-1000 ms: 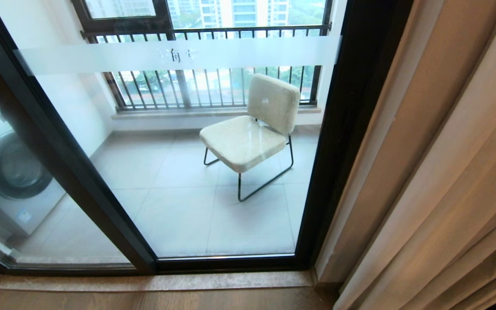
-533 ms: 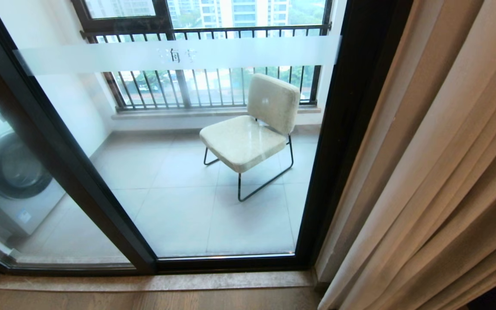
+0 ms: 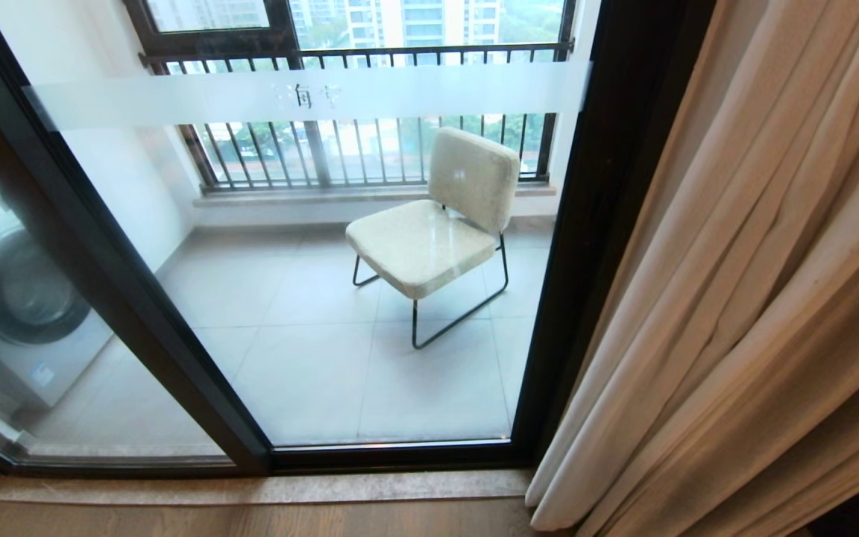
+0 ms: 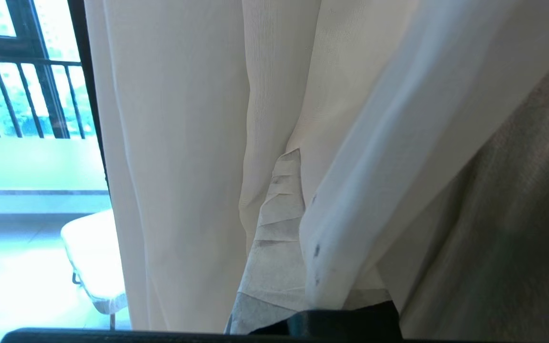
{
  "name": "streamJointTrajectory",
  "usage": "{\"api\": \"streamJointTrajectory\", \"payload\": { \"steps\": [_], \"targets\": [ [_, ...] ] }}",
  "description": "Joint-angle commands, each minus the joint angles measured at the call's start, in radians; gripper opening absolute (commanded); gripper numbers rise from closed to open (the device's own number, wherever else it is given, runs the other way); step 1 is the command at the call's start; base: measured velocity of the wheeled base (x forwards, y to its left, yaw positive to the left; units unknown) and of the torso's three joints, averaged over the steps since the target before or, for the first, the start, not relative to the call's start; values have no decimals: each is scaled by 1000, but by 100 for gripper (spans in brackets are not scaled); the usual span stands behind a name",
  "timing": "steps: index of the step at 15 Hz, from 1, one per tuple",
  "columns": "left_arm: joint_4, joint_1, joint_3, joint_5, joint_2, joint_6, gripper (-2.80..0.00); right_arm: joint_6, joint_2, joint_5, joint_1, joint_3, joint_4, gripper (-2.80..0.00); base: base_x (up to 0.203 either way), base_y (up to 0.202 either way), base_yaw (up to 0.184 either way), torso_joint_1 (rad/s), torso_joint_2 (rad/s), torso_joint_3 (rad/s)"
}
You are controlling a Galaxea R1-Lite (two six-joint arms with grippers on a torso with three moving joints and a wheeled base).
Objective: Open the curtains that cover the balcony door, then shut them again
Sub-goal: Pull the inner curtains open on both sides
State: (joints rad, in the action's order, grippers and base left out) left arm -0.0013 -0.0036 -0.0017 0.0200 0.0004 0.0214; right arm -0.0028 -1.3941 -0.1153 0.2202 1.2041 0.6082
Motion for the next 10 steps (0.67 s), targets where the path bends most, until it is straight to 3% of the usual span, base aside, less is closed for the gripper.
{"api": "streamJointTrajectory", "payload": {
  "steps": [1, 10],
  "targets": [
    [0, 1, 0, 0, 0, 0, -280, 1, -34, -2, -4, 14, 23, -280, 0, 0, 0, 0, 0, 0],
    [0, 1, 0, 0, 0, 0, -280, 0, -95, -1, -4, 61, 30, -280, 0, 0, 0, 0, 0, 0]
  ]
}}
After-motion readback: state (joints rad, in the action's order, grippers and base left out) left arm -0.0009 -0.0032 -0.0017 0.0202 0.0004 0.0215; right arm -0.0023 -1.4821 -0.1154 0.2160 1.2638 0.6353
